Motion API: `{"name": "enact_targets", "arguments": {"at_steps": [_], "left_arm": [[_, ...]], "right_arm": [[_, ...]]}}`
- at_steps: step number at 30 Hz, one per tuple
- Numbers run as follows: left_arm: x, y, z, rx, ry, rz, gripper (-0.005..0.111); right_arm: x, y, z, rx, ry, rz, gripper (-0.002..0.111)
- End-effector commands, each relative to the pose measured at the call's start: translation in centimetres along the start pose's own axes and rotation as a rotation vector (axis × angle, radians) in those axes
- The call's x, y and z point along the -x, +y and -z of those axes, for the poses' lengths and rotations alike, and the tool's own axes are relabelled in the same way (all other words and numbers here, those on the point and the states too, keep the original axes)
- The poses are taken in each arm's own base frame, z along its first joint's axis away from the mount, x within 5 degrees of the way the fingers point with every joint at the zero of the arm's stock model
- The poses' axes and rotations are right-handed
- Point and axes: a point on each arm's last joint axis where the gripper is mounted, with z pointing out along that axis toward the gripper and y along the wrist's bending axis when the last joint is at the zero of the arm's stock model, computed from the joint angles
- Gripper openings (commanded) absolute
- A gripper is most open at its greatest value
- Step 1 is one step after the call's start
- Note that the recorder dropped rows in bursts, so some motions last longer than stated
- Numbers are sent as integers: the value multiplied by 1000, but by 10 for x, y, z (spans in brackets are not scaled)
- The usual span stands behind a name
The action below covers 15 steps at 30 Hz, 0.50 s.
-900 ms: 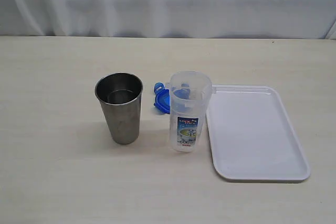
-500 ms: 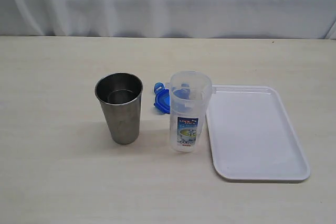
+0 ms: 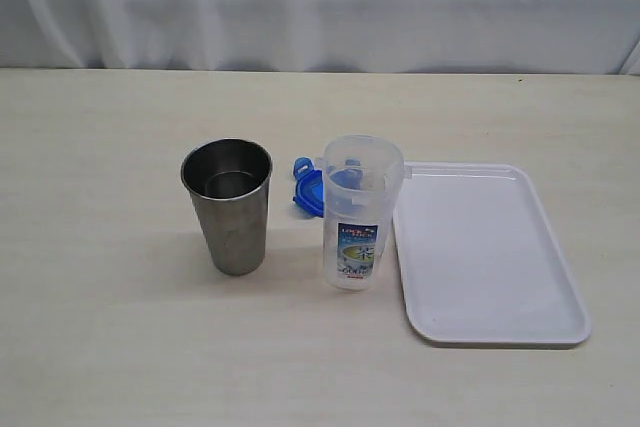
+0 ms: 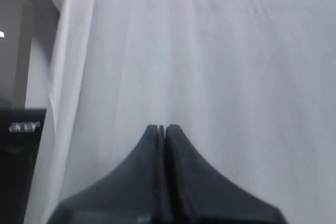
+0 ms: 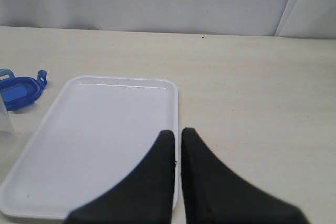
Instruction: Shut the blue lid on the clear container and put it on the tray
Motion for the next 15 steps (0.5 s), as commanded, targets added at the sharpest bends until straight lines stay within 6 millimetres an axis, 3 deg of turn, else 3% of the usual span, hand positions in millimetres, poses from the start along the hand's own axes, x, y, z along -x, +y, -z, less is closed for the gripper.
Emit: {"name": "enact_targets", "arguments": {"at_steps": [1, 4, 7, 8, 10, 13, 15], "left_arm": [[17, 2, 2, 8, -199, 67, 0], [17, 1, 2, -20, -188, 248, 0], [25, -2, -1, -53, -198, 221, 1], [32, -5, -3, -91, -212, 195, 8], [44, -7, -5, -125, -248, 203, 29], [50, -9, -18, -140, -217, 181, 83], [47, -15, -31, -199, -159, 142, 100]], "right_arm": [[0, 0, 0, -4, -7, 0, 5], [0, 0, 0, -4, -7, 0, 5], [0, 0, 0, -4, -7, 0, 5], [0, 0, 0, -4, -7, 0, 5], [0, 0, 0, -4, -7, 0, 5], [0, 0, 0, -4, -7, 0, 5], [0, 0, 0, -4, -7, 0, 5]]}}
